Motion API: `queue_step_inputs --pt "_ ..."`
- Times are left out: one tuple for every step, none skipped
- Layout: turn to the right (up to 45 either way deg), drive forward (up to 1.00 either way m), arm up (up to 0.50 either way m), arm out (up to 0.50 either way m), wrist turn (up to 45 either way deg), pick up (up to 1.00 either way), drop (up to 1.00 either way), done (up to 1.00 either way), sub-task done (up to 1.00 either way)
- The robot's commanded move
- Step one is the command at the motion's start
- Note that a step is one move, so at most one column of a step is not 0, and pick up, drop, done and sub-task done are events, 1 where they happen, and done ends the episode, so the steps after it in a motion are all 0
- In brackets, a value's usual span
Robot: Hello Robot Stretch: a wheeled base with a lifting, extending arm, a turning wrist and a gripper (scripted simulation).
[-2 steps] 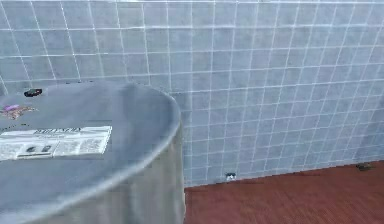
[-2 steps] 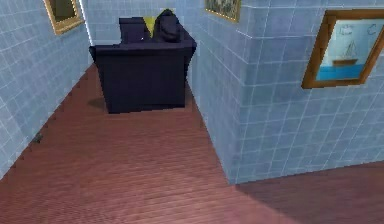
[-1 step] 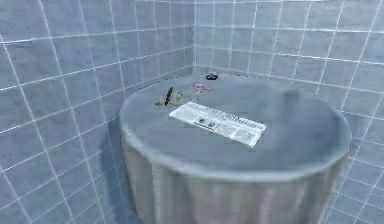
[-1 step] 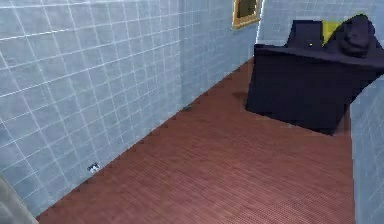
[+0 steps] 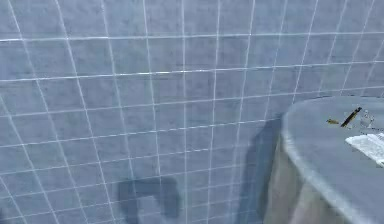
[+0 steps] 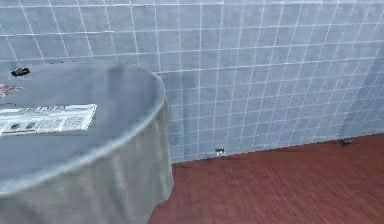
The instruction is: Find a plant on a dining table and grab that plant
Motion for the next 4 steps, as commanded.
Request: queue_step_inputs --pt "-39.0 0.0 0.0 0.0 0.0 0.0 0.0 0.0 0.0" --pt "-3.0 0.0 0.0 0.0 0.0 0.0 0.0 0.0 0.0" --pt "45.0 0.0 0.0 0.0 0.0 0.0 0.0 0.0 0.0" --pt "45.0 0.0 0.0 0.0 0.0 0.0 0.0 0.0 0.0"
